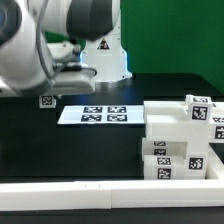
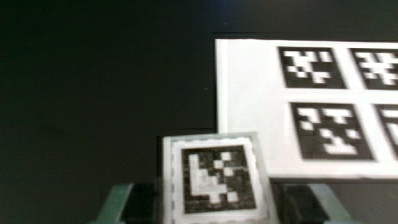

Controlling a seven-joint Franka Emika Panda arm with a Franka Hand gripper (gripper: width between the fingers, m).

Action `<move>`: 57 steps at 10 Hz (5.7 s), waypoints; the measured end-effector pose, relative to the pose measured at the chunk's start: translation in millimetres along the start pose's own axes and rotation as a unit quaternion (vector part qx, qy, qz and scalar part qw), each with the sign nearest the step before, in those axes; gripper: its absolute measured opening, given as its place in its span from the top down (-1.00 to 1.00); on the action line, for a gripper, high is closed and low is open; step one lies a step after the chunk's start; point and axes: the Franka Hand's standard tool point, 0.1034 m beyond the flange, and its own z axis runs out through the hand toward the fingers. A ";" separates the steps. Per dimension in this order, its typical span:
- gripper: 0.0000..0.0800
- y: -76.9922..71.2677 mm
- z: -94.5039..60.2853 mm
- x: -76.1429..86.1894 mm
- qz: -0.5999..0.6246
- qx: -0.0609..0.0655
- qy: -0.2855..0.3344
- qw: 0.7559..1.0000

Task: Assemble chair

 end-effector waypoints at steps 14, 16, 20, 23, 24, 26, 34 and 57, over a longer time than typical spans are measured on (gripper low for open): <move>0.29 -98.6 -95.6 -21.5 0.029 0.002 0.495 0.868; 0.29 -147.8 -98.4 -10.2 0.031 0.018 0.553 0.832; 0.29 -210.2 -97.1 -5.3 0.049 0.051 0.624 0.778; 0.29 -214.4 -96.1 -2.1 0.044 0.048 0.629 0.775; 0.29 -229.9 -97.6 2.1 0.030 0.042 0.630 0.775; 0.29 -256.3 -114.2 9.1 0.003 0.034 0.636 0.771; 0.29 -255.1 -107.4 18.8 -0.015 0.010 0.643 0.765; -0.22 -254.3 -78.2 37.9 -0.040 -0.025 0.650 0.759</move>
Offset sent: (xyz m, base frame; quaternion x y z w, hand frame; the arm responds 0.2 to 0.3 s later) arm 0.0000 0.0000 0.0000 0.0000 0.1296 0.0000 0.9916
